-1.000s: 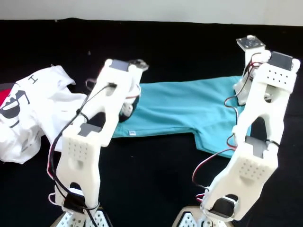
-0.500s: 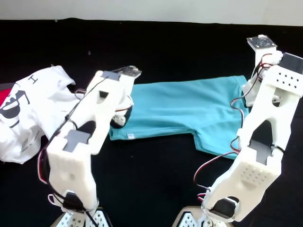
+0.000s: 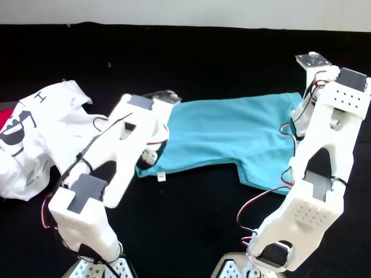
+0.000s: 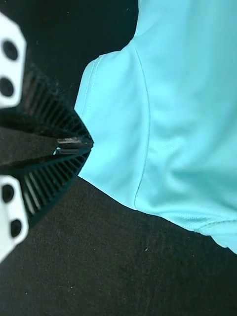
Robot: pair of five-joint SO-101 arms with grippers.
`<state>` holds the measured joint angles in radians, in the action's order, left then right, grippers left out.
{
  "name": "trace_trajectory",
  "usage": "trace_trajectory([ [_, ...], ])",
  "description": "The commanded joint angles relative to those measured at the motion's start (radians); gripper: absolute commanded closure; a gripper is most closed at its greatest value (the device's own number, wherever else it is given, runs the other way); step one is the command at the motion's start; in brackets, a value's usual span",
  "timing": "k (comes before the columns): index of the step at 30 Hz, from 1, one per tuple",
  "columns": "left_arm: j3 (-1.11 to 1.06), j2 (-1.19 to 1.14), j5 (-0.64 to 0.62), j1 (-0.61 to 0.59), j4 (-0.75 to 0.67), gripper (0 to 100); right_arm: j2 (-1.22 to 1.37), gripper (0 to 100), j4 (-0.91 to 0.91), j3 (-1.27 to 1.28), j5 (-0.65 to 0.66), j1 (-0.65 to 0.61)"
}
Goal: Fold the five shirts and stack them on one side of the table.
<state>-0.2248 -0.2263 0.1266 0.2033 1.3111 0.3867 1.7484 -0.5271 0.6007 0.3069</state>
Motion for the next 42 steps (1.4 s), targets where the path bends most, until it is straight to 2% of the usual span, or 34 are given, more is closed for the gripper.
trace_trajectory([
  [1,-0.007,0.056,-0.003,0.027,-0.044,99,-0.064,99.2,0.005,0.001,-0.008,-0.013],
  [6,-0.018,0.053,0.008,-0.061,-0.092,99,-0.064,99.2,0.010,0.001,-0.008,0.004],
  [11,0.035,0.064,0.043,-0.165,-0.063,99,-0.065,99.2,0.010,0.001,-0.003,0.042],
  [17,0.177,0.064,-0.002,-0.104,0.124,99,-0.064,99.2,0.010,0.001,-0.003,0.051],
  [23,0.160,0.053,-0.034,0.012,0.135,99,-0.058,99.2,0.005,0.001,-0.006,0.019],
  [28,0.048,0.053,-0.034,0.024,0.038,99,-0.058,99.2,0.008,0.001,-0.008,-0.025],
  [35,-0.160,0.051,0.071,-0.147,-0.239,99,-0.058,99.2,0.010,0.002,-0.008,-0.038],
  [38,-0.159,0.053,0.072,-0.214,-0.262,99,-0.061,99.2,0.012,0.002,-0.008,-0.031],
  [42,-0.139,0.064,0.069,-0.236,-0.241,99,-0.094,99.2,0.013,0.002,-0.008,-0.022],
])
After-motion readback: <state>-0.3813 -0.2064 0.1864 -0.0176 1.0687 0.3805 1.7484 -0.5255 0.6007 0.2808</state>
